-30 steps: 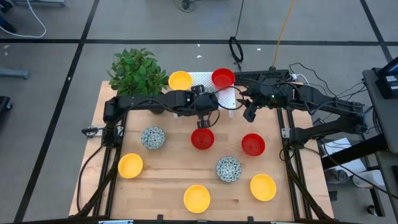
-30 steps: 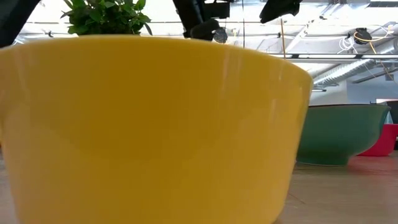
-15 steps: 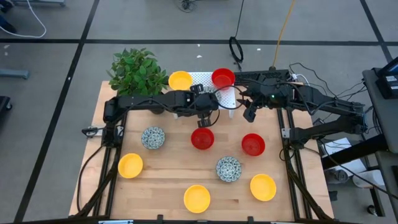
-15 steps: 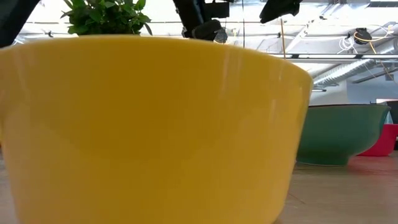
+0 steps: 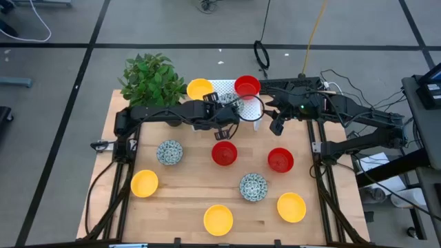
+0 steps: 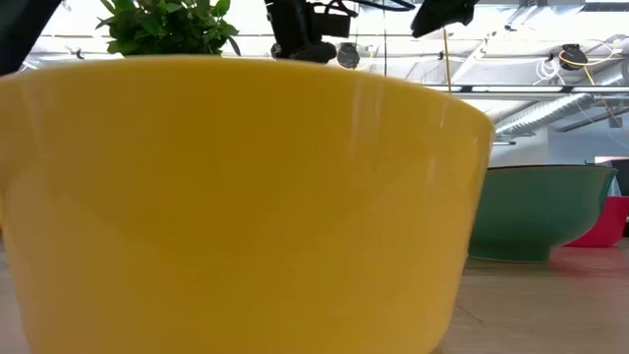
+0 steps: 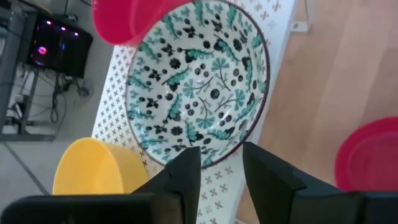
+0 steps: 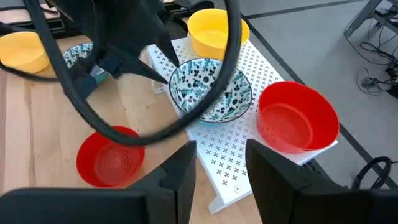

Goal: Pick & Place Mini bowls
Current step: Put the blue patterned bowl on the shelf, then stack the yellow bowl on the yellow bowl on the shelf

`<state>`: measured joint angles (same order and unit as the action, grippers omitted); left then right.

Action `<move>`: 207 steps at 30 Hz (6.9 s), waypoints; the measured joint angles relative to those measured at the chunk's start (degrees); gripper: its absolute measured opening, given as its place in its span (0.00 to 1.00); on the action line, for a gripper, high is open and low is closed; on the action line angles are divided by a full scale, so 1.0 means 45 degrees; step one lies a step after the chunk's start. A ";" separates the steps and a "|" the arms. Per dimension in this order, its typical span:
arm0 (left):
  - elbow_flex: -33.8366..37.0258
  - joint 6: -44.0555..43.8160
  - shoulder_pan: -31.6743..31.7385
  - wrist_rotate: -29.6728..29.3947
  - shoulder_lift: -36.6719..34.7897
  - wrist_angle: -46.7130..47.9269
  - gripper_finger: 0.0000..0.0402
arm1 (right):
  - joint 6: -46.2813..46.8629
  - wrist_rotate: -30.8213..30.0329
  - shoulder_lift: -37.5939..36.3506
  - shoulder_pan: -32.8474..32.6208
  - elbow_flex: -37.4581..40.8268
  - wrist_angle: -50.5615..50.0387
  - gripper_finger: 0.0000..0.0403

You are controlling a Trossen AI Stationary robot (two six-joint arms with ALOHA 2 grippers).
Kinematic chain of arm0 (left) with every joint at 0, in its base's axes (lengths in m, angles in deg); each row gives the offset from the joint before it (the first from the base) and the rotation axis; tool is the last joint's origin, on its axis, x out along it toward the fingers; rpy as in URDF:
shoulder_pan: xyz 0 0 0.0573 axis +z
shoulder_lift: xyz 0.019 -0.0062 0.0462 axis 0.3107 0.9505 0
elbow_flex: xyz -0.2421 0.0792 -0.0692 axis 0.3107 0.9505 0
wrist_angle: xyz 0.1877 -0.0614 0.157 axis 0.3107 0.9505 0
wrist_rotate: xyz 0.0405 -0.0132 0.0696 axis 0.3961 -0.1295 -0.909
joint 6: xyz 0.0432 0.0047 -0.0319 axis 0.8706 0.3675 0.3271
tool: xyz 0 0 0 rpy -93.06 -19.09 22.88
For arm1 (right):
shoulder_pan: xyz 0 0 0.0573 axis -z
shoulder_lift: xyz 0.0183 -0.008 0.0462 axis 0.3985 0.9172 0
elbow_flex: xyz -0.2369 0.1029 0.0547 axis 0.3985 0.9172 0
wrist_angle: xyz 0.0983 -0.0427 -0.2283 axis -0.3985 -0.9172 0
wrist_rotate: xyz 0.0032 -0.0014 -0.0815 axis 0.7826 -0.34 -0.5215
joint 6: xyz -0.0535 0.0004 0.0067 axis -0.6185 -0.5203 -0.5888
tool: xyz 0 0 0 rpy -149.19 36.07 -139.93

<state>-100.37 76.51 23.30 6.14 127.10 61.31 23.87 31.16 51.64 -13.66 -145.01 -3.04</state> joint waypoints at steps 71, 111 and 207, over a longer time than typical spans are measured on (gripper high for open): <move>1.1076 -1.9369 -0.7524 1.1243 -0.3046 0.2096 0.49 | 0.0257 0.0015 0.0068 0.0000 0.0000 0.0130 0.31; 0.5615 -1.3229 -0.7148 0.7968 -0.3138 -0.0720 0.02 | 0.0005 0.0010 0.0782 -0.0001 0.0005 0.0222 0.31; 0.1953 0.5420 0.4161 0.3033 -0.1404 -0.0265 0.06 | 0.0097 -0.0996 0.0777 0.2419 0.0005 0.2414 0.31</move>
<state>-91.58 100.91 42.03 19.78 120.78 60.12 24.31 26.68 55.14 -2.77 -144.99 7.82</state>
